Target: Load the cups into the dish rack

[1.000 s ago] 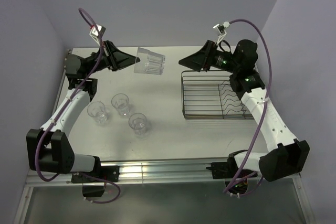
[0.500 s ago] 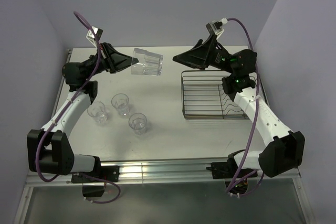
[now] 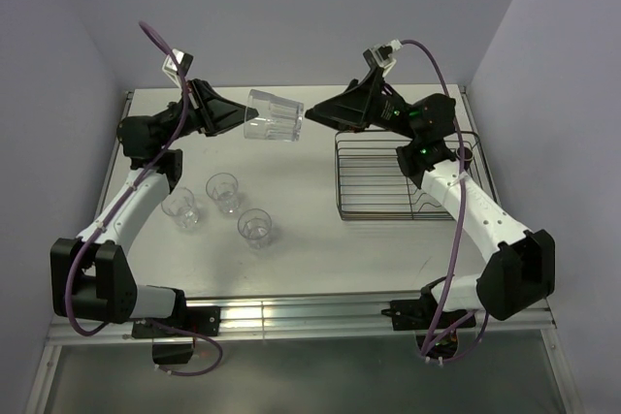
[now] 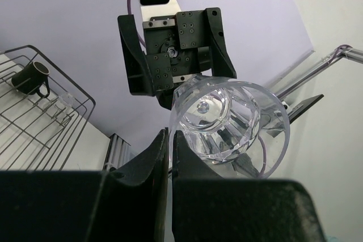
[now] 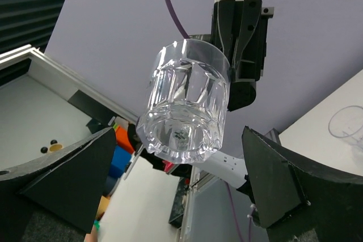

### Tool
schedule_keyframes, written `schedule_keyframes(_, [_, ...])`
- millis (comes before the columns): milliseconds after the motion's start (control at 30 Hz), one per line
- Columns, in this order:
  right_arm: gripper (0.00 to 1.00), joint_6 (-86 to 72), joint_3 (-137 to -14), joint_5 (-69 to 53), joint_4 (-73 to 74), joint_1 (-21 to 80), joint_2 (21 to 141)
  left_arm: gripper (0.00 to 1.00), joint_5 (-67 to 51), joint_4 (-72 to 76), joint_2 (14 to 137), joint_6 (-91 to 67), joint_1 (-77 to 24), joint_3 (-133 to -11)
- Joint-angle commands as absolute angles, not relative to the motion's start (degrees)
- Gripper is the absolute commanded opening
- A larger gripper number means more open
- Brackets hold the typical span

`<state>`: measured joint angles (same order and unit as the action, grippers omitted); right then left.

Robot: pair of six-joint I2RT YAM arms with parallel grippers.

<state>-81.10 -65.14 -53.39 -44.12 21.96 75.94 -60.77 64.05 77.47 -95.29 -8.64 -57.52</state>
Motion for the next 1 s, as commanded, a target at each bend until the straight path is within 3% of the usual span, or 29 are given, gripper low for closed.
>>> schedule_keyframes(0, [1.0, -79.54, -67.58, -52.38, -46.58, 23.73, 76.46, 0.0, -58.36, 68.2, 77.08, -95.98, -9.14, -59.41])
schedule_keyframes(967, [1.0, -77.34, -69.17, -50.63, -42.8, 27.51, 78.75, 0.0, -54.49, 64.51, 77.87, -92.02, -9.67, -59.68])
